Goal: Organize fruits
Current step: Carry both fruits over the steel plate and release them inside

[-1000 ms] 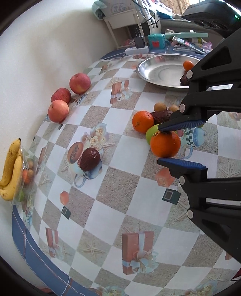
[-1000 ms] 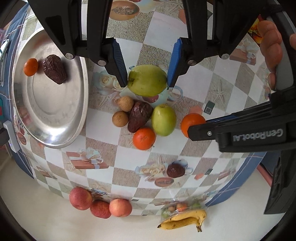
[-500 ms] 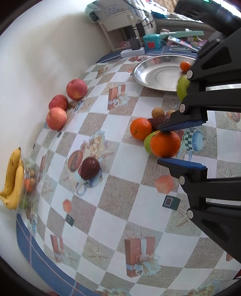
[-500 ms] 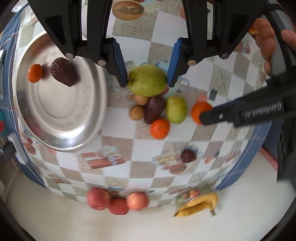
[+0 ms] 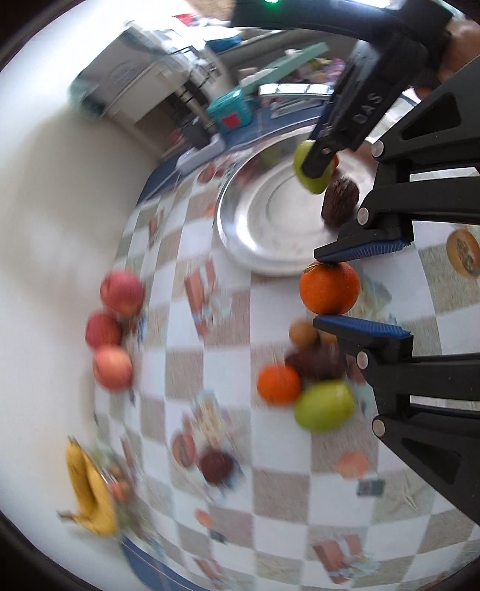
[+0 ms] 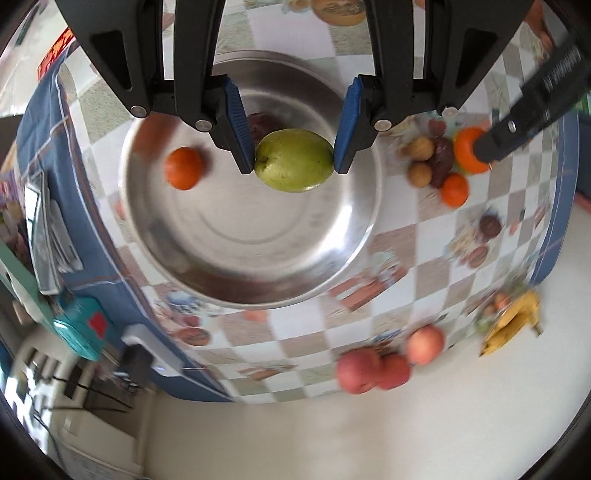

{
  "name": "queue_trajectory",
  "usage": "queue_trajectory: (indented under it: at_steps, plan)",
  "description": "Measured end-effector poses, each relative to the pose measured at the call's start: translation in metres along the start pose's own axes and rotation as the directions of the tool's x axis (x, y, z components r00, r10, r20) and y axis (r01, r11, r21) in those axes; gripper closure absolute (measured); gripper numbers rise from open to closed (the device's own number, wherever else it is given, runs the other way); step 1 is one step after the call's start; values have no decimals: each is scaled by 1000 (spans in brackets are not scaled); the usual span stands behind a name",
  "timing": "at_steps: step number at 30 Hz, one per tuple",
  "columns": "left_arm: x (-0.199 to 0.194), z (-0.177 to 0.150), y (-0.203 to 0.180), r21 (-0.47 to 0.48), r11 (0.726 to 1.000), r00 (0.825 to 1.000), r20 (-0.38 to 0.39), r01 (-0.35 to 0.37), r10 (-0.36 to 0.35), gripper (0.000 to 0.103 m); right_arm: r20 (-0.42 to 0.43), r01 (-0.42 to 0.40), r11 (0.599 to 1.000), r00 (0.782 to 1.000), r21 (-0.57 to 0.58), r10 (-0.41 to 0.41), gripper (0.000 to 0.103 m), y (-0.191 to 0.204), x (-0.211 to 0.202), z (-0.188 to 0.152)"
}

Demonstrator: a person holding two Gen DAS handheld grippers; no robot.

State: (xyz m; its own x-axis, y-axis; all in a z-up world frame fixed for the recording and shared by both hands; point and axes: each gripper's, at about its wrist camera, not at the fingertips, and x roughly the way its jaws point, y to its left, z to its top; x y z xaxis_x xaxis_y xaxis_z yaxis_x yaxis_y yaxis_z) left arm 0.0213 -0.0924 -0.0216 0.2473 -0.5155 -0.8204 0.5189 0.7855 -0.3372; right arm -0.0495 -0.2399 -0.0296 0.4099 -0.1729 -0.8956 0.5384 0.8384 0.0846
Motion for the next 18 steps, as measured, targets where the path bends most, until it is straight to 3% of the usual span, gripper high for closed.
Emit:
queue_trajectory:
  at_steps: [5, 9, 18]
  plan:
    - [18, -6, -39, 125, 992, 1000, -3, 16, -16, 72, 38, 19, 999, 999, 46, -21, 57, -22, -4, 6]
    - [34, -13, -56, 213, 977, 999, -18, -29, 33, 71, 31, 17, 998, 999, 54, -19, 57, -28, 0, 6]
    - [36, -14, -56, 208, 978, 999, -28, -18, 24, 69, 20, 12, 997, 1000, 71, -14, 57, -35, 5, 7]
